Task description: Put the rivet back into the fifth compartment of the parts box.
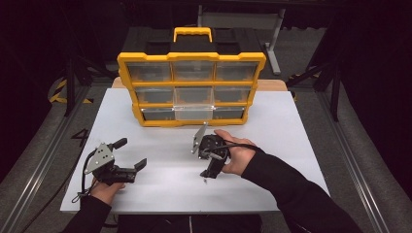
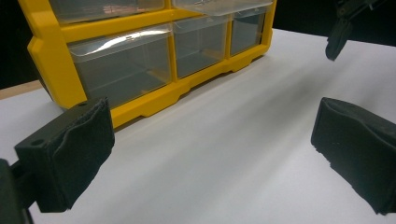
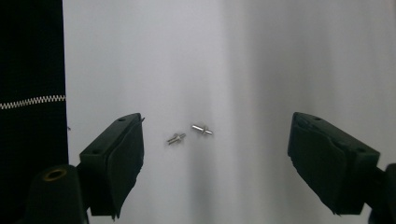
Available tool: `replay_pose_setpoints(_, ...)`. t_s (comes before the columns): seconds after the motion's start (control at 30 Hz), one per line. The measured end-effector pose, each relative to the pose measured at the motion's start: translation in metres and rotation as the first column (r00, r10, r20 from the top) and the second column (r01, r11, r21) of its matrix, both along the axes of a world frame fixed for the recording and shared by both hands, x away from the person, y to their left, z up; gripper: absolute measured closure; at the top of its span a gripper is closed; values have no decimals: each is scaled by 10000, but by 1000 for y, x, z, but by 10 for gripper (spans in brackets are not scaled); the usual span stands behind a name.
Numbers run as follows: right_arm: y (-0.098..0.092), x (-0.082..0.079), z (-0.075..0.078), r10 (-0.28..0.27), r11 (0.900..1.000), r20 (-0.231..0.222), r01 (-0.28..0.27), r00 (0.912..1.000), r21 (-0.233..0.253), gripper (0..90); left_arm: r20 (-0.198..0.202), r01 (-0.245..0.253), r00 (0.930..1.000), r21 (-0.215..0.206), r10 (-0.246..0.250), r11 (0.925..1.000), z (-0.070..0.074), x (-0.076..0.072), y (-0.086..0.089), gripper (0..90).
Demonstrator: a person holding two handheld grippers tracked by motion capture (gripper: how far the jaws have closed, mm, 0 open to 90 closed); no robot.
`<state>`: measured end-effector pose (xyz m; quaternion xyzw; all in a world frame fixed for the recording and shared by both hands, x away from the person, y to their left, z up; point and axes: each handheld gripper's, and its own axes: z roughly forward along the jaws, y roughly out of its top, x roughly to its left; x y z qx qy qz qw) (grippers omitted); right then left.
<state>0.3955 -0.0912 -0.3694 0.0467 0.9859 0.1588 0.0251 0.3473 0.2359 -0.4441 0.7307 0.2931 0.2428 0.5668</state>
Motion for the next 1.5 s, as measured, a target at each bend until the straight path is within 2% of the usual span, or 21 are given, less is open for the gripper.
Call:
replay_pose_setpoints(0.3,4,-8,-23,304,9984,-449,-325,9985,-469,209,-3,-9,10000,1,9,10000,0,0,0,4)
replay_pose_setpoints(0.5,6,-12,-34,309,9962,-798,-373,9963,-790,246,-19,23,10000,10,-23,10000,0,0,0,3)
replay_pose_setpoints(0.63,8,-14,-40,435,9942,-859,-516,9954,-946,256,-18,28,10000,1,-28,10000,0,0,0,4)
replay_pose_setpoints(1.03,11,-17,-48,805,9871,-1060,-940,9911,-1295,373,-32,46,10000,-13,-46,10000,0,0,0,3)
replay_pose_setpoints(1.5,14,-14,-53,865,9849,-1169,-1026,9894,-1396,536,-65,76,9999,-33,-76,10000,0,0,0,3)
